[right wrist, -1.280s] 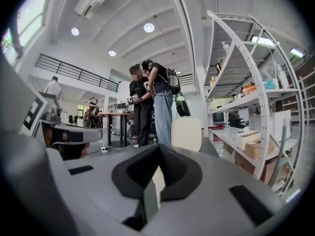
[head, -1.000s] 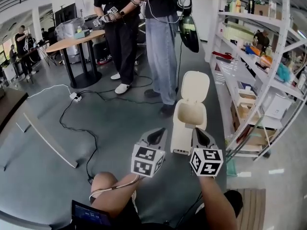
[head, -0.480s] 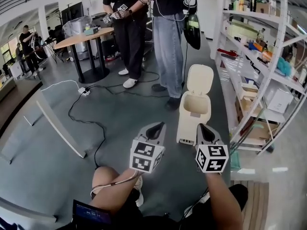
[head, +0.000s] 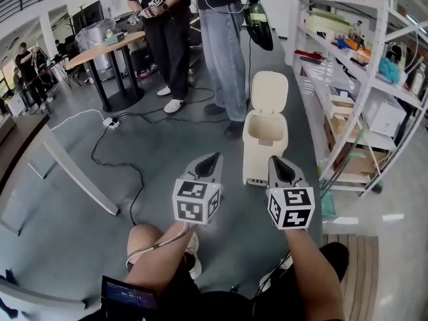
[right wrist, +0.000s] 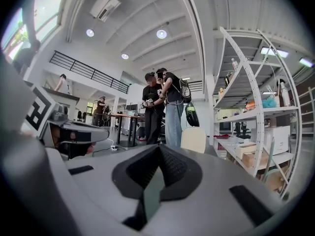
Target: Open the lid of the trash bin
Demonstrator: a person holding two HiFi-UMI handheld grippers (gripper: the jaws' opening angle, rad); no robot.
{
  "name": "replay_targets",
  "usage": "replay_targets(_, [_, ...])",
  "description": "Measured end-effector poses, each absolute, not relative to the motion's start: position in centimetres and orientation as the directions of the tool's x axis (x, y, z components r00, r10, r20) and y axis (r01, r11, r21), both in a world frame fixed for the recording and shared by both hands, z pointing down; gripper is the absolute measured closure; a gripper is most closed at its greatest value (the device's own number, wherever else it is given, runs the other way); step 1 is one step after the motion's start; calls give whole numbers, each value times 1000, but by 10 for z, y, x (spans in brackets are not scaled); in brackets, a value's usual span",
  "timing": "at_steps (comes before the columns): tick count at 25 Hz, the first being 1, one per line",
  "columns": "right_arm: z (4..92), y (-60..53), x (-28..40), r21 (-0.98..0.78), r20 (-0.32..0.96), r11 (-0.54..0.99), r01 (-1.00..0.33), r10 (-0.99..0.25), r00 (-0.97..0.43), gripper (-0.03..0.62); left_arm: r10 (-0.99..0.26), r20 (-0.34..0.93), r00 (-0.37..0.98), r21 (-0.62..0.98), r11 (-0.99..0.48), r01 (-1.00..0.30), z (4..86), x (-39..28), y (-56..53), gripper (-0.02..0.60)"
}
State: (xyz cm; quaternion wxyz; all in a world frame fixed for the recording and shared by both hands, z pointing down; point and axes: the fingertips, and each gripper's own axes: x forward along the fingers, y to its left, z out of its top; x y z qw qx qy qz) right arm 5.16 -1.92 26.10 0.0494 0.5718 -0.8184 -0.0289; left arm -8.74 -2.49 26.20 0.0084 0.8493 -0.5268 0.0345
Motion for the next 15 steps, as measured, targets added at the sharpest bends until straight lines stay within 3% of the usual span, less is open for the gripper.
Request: replay_targets(15, [260, -30, 65, 114, 43, 303, -946, -953, -300, 589, -879, 50, 475, -23, -476, -879, 258, -66, -37, 584])
